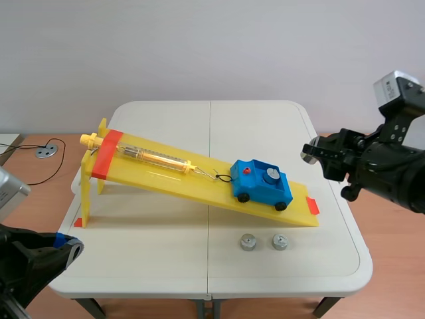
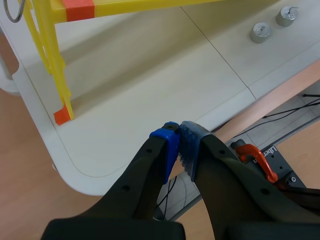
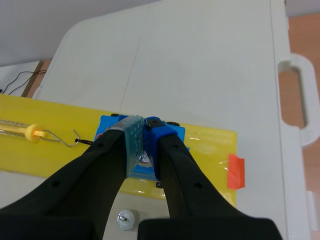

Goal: Place the four metal weights on the blue cart on the ramp.

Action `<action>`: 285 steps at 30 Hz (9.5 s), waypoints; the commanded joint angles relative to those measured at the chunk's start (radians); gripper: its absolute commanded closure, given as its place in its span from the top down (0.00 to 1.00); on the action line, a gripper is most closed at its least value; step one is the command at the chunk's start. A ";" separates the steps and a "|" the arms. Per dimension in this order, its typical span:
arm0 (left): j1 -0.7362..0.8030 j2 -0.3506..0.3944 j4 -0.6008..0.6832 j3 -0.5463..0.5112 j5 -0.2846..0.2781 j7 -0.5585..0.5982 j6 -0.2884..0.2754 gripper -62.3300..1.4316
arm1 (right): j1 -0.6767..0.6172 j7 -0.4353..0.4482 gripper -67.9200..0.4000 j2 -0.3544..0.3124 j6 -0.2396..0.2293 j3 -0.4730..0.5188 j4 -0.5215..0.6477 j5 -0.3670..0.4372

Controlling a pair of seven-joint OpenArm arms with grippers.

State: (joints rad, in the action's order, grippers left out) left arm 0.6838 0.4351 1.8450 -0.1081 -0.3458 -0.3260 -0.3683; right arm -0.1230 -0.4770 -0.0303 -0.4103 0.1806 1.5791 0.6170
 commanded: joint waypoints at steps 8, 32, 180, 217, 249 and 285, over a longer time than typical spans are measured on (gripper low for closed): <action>-0.022 -0.005 0.071 -0.012 -0.081 0.089 -0.021 0.09 | 0.176 0.131 0.01 0.016 -0.082 -0.018 -0.101 0.080; -0.022 -0.005 0.071 -0.012 -0.081 0.089 -0.021 0.09 | 0.348 0.146 0.02 0.071 -0.219 -0.049 -0.321 0.101; -0.039 -0.005 0.071 -0.012 -0.081 0.090 -0.021 0.09 | 0.032 0.408 0.43 -0.065 0.117 -0.463 -0.217 -0.533; -0.039 -0.005 0.071 -0.012 -0.081 0.090 -0.021 0.09 | 0.109 0.450 0.22 -0.058 0.180 -0.523 -0.392 -0.566; -0.039 -0.005 0.071 -0.012 -0.081 0.089 -0.021 0.09 | -0.208 0.190 0.02 -0.255 0.148 -0.389 0.224 -0.384; -0.039 -0.005 0.071 -0.012 -0.081 0.089 -0.021 0.09 | 0.176 0.132 0.02 -0.082 0.275 -0.322 0.097 -0.533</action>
State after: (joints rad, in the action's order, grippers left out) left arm 0.6647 0.4351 1.8450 -0.1081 -0.3462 -0.3286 -0.3683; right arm -0.0467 -0.4767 -0.1055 -0.1947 -0.1295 1.6043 0.0837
